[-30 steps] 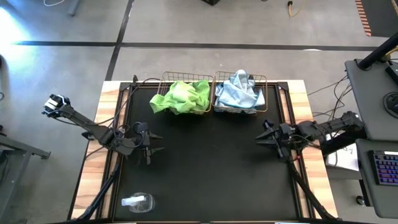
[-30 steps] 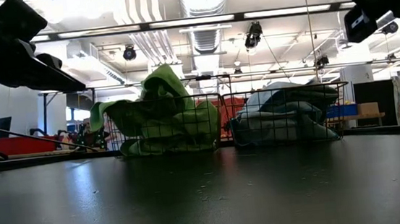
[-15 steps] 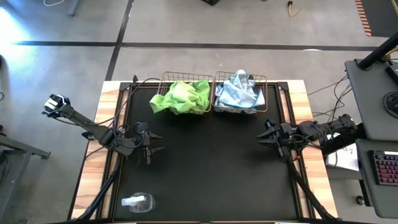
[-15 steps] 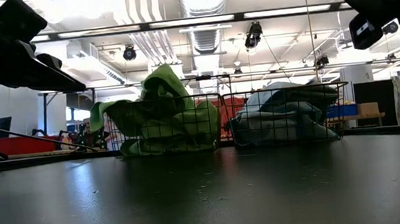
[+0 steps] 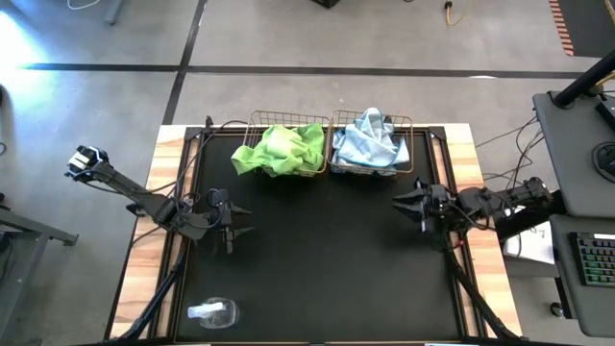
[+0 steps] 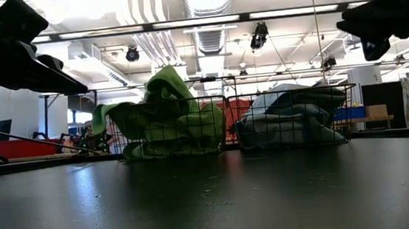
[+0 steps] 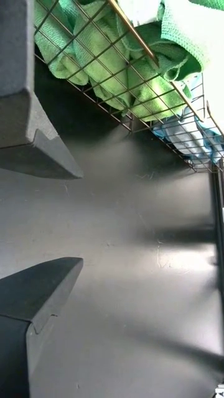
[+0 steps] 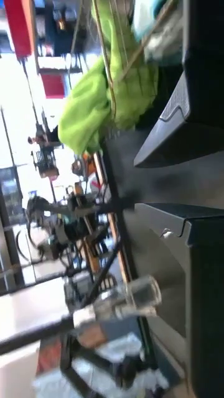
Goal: Sort microfiber towel by color & place in baskets
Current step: Return to Home Position
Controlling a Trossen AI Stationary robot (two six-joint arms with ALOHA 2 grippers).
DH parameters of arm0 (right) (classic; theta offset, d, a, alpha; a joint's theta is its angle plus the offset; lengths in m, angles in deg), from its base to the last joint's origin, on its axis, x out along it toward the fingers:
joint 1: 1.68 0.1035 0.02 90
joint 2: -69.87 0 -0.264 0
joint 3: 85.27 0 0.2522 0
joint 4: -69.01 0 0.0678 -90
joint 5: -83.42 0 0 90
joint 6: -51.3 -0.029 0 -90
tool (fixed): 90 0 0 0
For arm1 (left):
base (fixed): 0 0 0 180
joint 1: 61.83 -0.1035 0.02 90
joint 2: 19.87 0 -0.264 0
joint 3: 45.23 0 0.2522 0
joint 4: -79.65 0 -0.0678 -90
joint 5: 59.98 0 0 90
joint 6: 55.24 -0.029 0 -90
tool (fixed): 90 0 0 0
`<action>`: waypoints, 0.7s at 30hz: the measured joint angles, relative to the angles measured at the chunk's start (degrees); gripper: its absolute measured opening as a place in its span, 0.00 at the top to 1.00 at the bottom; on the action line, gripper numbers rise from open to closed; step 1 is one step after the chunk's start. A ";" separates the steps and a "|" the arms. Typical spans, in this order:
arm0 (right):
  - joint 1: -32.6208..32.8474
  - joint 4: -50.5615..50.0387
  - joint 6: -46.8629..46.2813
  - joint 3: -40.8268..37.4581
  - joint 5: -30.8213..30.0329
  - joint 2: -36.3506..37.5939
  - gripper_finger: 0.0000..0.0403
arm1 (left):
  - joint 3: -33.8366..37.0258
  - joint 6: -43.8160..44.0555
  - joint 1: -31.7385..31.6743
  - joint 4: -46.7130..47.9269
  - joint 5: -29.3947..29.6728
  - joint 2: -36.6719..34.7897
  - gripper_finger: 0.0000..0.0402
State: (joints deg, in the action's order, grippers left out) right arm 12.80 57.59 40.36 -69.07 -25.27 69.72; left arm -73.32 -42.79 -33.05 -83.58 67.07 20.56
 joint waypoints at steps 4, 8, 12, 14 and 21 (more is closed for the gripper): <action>-2.17 -0.07 1.87 0.00 -2.96 0.04 0.76 | 0.00 0.00 0.00 -0.04 0.01 0.00 0.50; -6.13 -0.88 2.05 0.00 -3.40 0.00 0.76 | 0.00 -0.33 0.00 -0.10 0.03 0.00 0.50; -10.77 -2.54 2.14 0.00 -3.28 0.00 0.76 | 0.00 -1.49 0.00 -0.21 0.05 0.00 0.50; -13.42 -2.71 3.06 0.00 -2.41 0.00 0.76 | 0.00 -1.81 0.00 -0.21 0.05 0.00 0.50; -24.78 -2.91 6.51 0.00 -0.39 0.00 0.76 | 0.00 -2.97 0.00 -0.23 1.02 0.00 0.50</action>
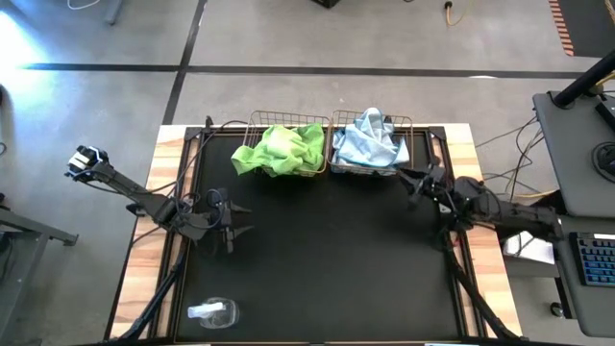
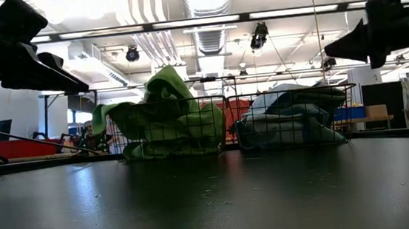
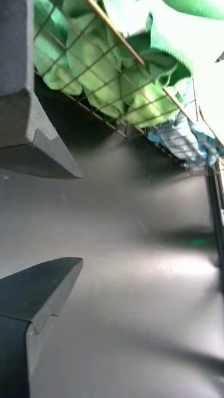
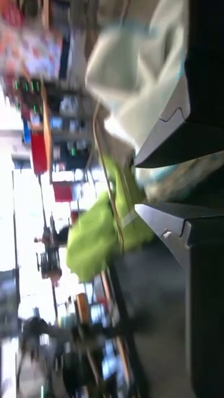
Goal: Sort microfiber towel by color & place in baskets
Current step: Return to Home Position
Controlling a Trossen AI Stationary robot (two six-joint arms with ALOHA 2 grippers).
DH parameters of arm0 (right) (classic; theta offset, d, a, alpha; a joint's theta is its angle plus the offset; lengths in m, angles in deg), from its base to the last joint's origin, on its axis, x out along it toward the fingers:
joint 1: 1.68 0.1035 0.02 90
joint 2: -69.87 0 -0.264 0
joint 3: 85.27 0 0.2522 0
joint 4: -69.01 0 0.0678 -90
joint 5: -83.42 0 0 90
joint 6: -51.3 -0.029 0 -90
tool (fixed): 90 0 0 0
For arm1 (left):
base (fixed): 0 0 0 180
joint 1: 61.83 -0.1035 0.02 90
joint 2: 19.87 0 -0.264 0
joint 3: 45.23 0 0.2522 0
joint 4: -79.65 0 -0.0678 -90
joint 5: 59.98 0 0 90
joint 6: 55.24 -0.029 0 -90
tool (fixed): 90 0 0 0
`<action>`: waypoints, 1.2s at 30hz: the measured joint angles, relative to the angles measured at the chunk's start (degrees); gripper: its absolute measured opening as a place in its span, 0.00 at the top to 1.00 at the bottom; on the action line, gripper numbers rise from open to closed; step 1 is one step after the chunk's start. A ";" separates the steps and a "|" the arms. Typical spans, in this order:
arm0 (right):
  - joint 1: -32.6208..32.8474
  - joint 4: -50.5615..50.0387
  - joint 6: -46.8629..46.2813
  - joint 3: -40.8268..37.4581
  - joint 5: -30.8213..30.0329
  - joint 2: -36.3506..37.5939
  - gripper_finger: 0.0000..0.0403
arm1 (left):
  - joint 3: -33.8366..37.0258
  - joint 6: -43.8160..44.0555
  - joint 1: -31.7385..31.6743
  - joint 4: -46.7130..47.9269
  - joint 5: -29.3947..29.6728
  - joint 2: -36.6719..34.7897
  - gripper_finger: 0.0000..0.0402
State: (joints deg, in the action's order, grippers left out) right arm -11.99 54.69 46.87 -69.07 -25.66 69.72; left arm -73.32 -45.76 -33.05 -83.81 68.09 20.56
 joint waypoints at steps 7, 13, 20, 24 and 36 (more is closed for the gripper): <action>-13.38 -0.77 0.05 0.10 0.31 -0.68 0.76 | 0.00 0.00 0.00 -0.02 1.59 0.00 0.50; -26.10 -1.24 1.40 0.13 5.70 -2.80 0.76 | 0.00 0.03 0.00 -0.07 2.14 0.00 0.50; -41.24 -1.53 1.16 0.04 13.91 -7.16 0.76 | 0.00 0.02 0.00 -0.18 9.30 -0.01 0.50; -48.26 -0.61 -0.01 -0.04 21.96 -10.15 0.76 | 0.00 1.67 0.00 -0.20 13.50 -0.01 0.50; -54.53 3.03 0.81 -0.04 28.56 -15.47 0.76 | 1.21 3.20 -1.12 0.65 17.94 -0.02 0.50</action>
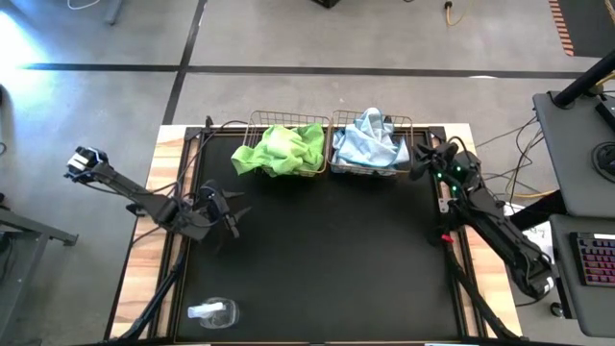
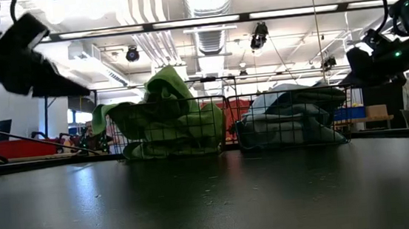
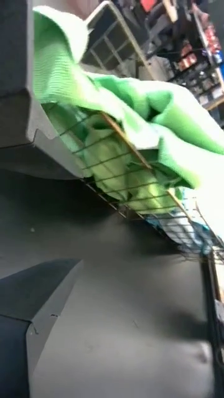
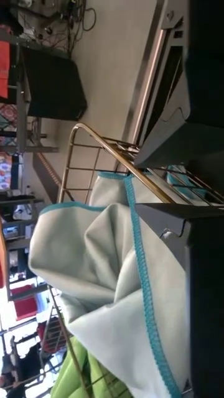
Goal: Sort microfiber towel by color & place in baskets
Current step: Return to Home Position
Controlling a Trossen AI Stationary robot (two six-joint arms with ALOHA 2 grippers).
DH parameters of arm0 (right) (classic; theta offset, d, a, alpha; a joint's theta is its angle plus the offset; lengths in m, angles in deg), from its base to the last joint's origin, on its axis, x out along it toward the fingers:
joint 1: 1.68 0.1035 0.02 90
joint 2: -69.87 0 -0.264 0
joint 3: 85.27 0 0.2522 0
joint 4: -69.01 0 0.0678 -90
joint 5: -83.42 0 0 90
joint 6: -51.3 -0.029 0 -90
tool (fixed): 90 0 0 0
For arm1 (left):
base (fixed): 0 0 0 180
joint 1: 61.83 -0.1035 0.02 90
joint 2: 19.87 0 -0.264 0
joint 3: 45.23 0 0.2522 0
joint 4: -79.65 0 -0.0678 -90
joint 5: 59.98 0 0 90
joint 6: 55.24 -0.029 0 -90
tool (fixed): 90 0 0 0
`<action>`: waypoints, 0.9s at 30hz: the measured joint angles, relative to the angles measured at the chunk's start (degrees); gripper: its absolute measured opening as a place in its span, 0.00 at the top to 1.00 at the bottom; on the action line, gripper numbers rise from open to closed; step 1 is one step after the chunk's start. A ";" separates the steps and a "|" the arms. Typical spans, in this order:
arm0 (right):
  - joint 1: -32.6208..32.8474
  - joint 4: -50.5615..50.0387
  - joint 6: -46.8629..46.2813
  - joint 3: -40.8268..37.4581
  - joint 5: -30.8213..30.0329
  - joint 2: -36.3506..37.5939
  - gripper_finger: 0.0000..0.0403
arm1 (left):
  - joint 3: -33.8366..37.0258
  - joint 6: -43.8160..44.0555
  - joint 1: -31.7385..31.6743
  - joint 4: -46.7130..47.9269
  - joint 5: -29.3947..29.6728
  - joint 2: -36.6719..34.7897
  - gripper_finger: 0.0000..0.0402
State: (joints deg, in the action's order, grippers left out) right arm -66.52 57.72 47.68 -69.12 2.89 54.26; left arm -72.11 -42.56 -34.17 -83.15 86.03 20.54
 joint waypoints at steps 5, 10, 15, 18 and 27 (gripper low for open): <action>0.00 0.02 1.62 0.00 0.01 -1.22 0.76 | 4.82 5.02 -0.17 -1.70 -1.09 -0.07 0.50; 0.00 0.86 2.04 0.00 0.00 -2.22 0.76 | 10.90 6.36 -0.17 -11.05 -1.34 -0.20 0.50; 0.02 2.00 1.75 0.00 0.00 -3.13 0.76 | 12.41 5.01 -0.28 -13.66 -3.04 -0.31 0.50; 0.02 2.97 1.39 -0.06 0.02 -3.77 0.76 | 12.51 2.89 -0.32 -13.80 -3.02 -0.50 0.50; 0.02 3.36 4.08 -0.13 -0.02 -4.82 0.76 | 12.54 3.29 -3.49 -12.39 1.05 -0.39 0.50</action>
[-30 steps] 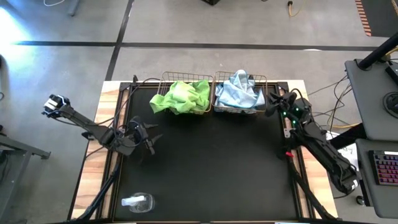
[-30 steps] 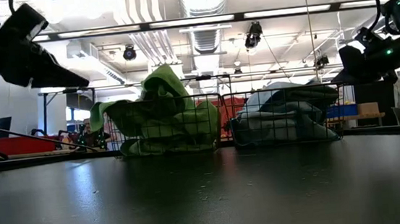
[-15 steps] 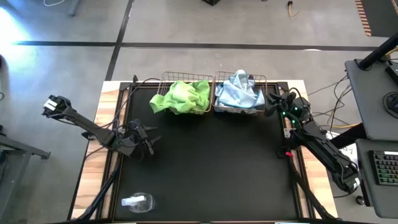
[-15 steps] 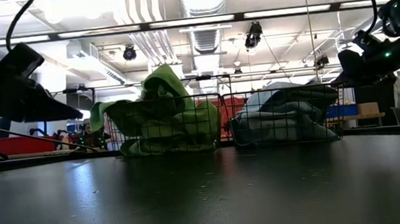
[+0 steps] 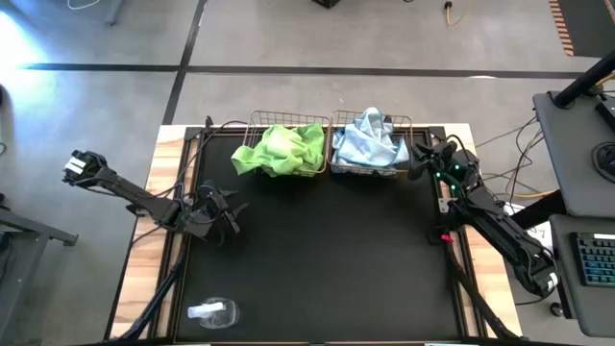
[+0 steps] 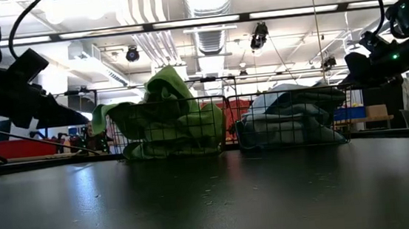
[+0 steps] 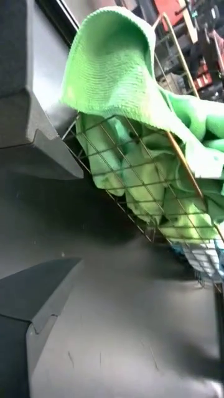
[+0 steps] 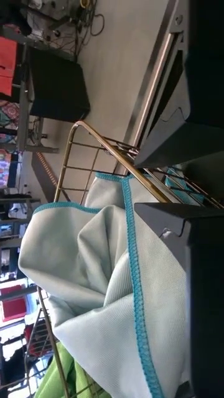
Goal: Sort microfiber towel by color & place in baskets
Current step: Return to Home Position
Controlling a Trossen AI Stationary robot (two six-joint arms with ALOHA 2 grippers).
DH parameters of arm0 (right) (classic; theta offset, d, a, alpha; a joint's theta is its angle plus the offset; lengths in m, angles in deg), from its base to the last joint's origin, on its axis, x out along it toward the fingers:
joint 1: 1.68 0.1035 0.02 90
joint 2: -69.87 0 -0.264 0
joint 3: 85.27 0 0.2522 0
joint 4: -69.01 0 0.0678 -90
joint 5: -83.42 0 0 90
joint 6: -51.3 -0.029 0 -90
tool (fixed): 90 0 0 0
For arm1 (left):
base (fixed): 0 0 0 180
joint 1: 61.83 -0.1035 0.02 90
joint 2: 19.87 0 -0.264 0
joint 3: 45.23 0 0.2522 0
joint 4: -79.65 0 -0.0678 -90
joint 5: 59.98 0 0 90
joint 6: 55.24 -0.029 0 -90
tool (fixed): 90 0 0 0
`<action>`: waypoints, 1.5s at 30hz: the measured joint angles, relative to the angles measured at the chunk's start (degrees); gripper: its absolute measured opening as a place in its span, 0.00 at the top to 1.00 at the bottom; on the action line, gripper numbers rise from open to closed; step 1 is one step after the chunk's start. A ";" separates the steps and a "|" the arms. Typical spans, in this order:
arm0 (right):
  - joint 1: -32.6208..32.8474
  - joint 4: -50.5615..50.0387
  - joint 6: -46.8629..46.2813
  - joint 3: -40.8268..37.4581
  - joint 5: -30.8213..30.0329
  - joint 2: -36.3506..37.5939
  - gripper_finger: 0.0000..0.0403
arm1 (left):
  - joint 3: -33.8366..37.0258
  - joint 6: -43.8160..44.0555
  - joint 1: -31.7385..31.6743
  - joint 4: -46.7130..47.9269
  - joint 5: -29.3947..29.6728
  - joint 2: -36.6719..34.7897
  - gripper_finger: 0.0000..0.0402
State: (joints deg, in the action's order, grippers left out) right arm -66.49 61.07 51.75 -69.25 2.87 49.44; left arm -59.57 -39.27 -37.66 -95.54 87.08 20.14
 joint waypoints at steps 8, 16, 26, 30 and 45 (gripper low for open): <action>0.00 1.10 -1.91 -0.17 -0.02 0.00 0.76 | 0.02 -0.33 -8.57 -1.68 -9.71 0.03 0.50; 0.00 1.82 -0.64 -0.19 -0.10 -0.07 0.76 | 0.04 -11.56 -24.52 -10.52 -21.28 0.09 0.50; 0.00 2.16 1.01 -0.20 -0.52 -0.07 0.76 | -0.19 -17.52 -45.42 -16.83 -45.77 0.11 0.50; 0.00 2.17 1.08 -0.19 -0.54 -0.07 0.76 | -0.24 -19.22 -51.43 -16.83 -54.34 0.11 0.50; 0.02 2.16 2.55 -0.17 -0.55 0.02 0.76 | -0.36 -22.53 -58.18 -16.81 -62.64 0.11 0.50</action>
State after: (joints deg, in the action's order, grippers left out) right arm -66.47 63.23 54.30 -69.42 2.33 49.46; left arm -59.93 -61.81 -95.85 -112.35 24.44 20.25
